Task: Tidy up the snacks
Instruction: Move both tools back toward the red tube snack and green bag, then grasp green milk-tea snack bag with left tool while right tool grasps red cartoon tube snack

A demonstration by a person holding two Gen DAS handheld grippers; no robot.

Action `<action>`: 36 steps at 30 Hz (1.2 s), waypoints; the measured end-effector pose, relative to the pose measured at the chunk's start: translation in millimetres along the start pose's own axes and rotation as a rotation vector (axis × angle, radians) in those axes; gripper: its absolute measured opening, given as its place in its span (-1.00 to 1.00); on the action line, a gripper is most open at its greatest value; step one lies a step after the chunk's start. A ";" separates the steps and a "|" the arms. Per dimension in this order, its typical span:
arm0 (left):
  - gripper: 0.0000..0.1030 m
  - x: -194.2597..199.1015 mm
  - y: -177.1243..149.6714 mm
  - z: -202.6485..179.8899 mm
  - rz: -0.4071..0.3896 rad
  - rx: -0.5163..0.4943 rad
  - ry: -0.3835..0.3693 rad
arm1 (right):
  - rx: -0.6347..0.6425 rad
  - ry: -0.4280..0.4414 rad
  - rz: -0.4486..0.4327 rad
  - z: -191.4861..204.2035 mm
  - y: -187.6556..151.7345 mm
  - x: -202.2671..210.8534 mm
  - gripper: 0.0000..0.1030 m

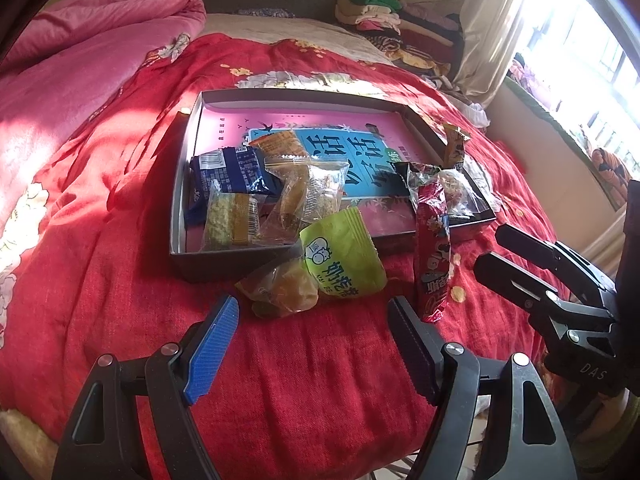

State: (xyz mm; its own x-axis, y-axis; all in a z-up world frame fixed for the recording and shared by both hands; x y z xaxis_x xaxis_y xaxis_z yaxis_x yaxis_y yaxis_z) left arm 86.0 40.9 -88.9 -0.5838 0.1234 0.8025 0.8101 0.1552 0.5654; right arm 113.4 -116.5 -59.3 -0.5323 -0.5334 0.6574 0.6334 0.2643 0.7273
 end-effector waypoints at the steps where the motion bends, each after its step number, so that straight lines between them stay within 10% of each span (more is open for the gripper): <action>1: 0.51 -1.6 -0.9 0.1 0.006 0.000 -0.001 | 0.000 0.001 0.008 0.1 -1.1 -1.5 0.27; 17: 0.51 -27.4 -8.2 16.5 0.051 0.018 0.032 | 0.035 0.001 0.153 2.5 -26.4 -37.3 0.27; 36: 0.51 -50.2 1.2 22.6 0.041 -0.004 0.059 | 0.077 0.000 0.212 -3.6 -39.9 -70.9 -0.31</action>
State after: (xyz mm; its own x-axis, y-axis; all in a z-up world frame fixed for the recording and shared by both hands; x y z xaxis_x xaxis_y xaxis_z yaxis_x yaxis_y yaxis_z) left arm 115.0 57.1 -132.8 -0.5457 0.0714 0.8349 0.8337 0.1470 0.5323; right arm 127.8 -92.1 -135.6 -0.3918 -0.4595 0.7971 0.6864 0.4309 0.5858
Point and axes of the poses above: each gripper's, at about its wrist camera, not at the fingertips, and x roughly against the way its jaws point, z to its left, y to its top, the point moved 5 cm from there along -x, roughly the way its jaws point, and after that the axes turned 4 degrees about -x, right-handed, at the moved point
